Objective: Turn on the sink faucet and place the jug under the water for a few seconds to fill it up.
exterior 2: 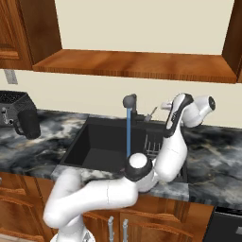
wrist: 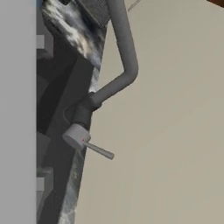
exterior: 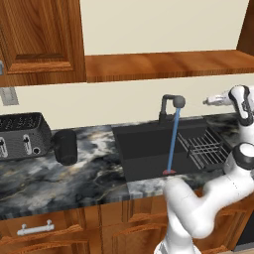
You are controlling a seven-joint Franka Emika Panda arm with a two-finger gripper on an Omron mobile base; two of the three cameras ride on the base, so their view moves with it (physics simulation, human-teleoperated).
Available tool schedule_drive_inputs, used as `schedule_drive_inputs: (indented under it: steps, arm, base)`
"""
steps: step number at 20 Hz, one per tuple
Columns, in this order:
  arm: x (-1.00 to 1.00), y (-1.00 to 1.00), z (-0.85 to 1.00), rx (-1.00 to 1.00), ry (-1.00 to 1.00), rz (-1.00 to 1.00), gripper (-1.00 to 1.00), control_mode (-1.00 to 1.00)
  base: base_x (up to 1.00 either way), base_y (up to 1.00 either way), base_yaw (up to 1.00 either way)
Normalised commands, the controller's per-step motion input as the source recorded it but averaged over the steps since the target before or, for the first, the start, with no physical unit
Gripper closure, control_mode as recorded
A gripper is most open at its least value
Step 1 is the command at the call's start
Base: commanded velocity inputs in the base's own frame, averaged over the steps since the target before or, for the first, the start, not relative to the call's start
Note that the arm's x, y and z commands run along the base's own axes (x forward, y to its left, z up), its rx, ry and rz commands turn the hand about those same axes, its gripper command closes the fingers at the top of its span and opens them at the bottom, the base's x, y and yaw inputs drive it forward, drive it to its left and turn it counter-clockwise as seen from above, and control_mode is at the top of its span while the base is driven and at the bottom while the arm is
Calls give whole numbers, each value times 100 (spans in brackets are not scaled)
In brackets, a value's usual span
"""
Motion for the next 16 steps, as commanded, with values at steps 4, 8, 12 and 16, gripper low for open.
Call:
schedule_drive_inputs:
  steps: [4,8,12,16]
  arm:
    - [-99,65,35,-11,-19,0,-100,-100]
    - [-100,62,51,-9,-21,0,-100,-100]
    - [-100,77,62,-13,-20,-3,-100,-100]
    - [-100,86,59,-12,-19,-11,-100,-100]
  base:
    - [0,0,0]
    - [0,0,0]
    - [0,0,0]
    - [0,0,0]
